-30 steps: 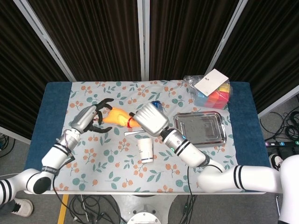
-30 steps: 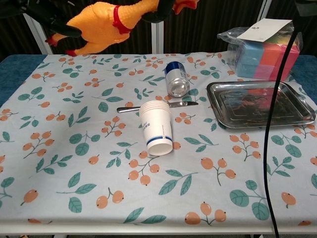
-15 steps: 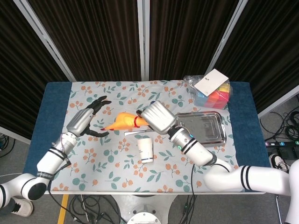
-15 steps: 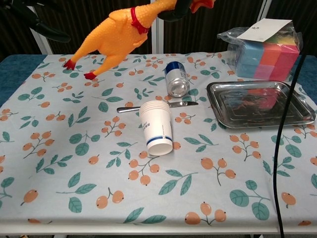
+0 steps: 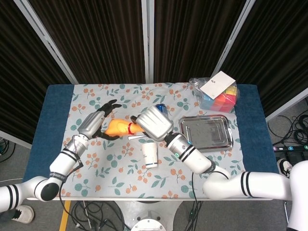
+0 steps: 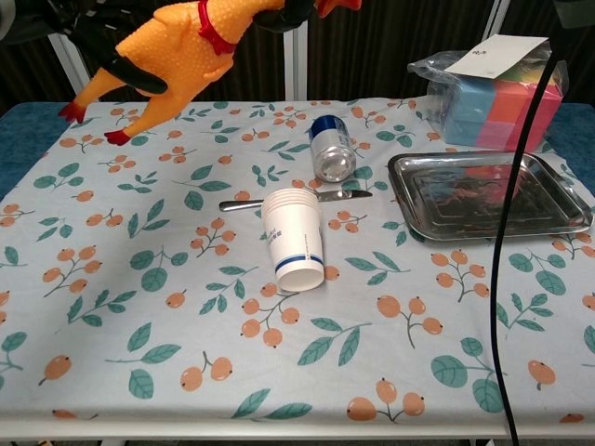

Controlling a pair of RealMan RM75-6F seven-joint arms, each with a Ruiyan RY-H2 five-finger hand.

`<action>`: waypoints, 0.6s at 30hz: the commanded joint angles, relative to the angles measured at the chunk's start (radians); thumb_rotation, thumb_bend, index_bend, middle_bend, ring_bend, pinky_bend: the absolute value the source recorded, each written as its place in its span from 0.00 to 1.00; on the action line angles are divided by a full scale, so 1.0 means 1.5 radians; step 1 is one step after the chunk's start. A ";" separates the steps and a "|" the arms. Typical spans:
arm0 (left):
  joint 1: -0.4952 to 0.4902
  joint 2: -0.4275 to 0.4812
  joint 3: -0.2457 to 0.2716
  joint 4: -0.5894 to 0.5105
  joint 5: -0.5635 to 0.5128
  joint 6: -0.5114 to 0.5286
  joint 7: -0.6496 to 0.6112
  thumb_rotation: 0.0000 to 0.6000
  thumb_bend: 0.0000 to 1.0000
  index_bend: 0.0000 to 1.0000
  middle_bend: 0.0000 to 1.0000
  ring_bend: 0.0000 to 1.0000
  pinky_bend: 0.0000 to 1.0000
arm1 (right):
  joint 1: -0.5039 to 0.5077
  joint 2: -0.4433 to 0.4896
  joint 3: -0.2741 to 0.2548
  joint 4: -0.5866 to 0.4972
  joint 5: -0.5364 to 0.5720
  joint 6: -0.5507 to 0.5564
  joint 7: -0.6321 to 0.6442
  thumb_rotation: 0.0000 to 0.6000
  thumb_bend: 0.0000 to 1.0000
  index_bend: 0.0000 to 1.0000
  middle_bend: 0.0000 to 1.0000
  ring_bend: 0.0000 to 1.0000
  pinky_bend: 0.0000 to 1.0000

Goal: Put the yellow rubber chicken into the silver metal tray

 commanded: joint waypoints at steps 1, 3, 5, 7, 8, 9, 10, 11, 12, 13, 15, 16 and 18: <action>-0.009 0.003 -0.006 0.005 -0.029 -0.018 -0.009 1.00 0.22 0.40 0.33 0.27 0.27 | -0.001 -0.002 -0.001 0.000 -0.004 0.002 0.001 1.00 0.84 0.85 0.75 0.76 1.00; -0.007 0.000 -0.010 0.009 -0.032 -0.015 -0.019 1.00 0.29 0.54 0.51 0.44 0.41 | -0.002 -0.003 -0.002 -0.001 -0.006 0.003 0.002 1.00 0.84 0.85 0.75 0.76 1.00; -0.002 -0.005 -0.015 0.012 -0.031 -0.012 -0.036 1.00 0.38 0.64 0.64 0.57 0.52 | -0.004 -0.002 -0.004 -0.001 -0.008 0.003 0.004 1.00 0.84 0.85 0.75 0.76 1.00; 0.001 -0.007 -0.014 0.017 -0.025 -0.011 -0.042 1.00 0.48 0.70 0.72 0.64 0.59 | -0.006 -0.001 -0.007 -0.001 -0.009 0.003 0.003 1.00 0.84 0.85 0.75 0.76 1.00; 0.002 -0.006 -0.012 0.019 -0.023 -0.012 -0.041 1.00 0.52 0.72 0.74 0.66 0.62 | -0.007 -0.001 -0.009 -0.002 -0.010 0.003 0.003 1.00 0.84 0.85 0.75 0.76 1.00; 0.002 -0.006 -0.011 0.022 -0.020 -0.011 -0.039 1.00 0.57 0.75 0.77 0.69 0.65 | -0.007 -0.001 -0.010 -0.003 -0.012 0.003 0.002 1.00 0.84 0.85 0.75 0.77 1.00; 0.003 -0.007 -0.010 0.025 -0.018 -0.007 -0.036 1.00 0.60 0.77 0.78 0.71 0.66 | -0.009 0.000 -0.012 -0.005 -0.015 0.003 0.002 1.00 0.84 0.85 0.75 0.77 1.00; 0.004 -0.008 -0.010 0.026 -0.018 -0.003 -0.034 1.00 0.63 0.78 0.80 0.73 0.67 | -0.010 0.001 -0.014 -0.008 -0.018 0.003 0.003 1.00 0.84 0.85 0.75 0.77 1.00; 0.004 -0.011 -0.010 0.027 -0.018 0.002 -0.033 1.00 0.67 0.81 0.82 0.76 0.68 | -0.012 0.002 -0.016 -0.010 -0.022 0.003 0.004 1.00 0.84 0.85 0.75 0.77 1.00; 0.006 -0.015 -0.010 0.029 -0.018 0.010 -0.030 1.00 0.72 0.83 0.85 0.78 0.69 | -0.014 0.004 -0.018 -0.014 -0.026 0.003 0.005 1.00 0.84 0.85 0.75 0.77 1.00; 0.006 -0.018 -0.008 0.030 -0.020 0.012 -0.025 1.00 0.80 0.87 0.89 0.81 0.70 | -0.017 0.008 -0.022 -0.021 -0.033 0.003 0.006 1.00 0.84 0.85 0.75 0.77 1.00; 0.005 -0.017 -0.008 0.031 -0.023 0.009 -0.024 1.00 0.82 0.88 0.90 0.82 0.70 | -0.019 0.011 -0.024 -0.025 -0.037 0.002 0.006 1.00 0.84 0.85 0.75 0.77 1.00; 0.004 -0.018 -0.008 0.031 -0.028 0.007 -0.022 1.00 0.87 0.90 0.93 0.84 0.70 | -0.021 0.015 -0.028 -0.030 -0.045 -0.001 0.007 1.00 0.84 0.85 0.75 0.77 1.00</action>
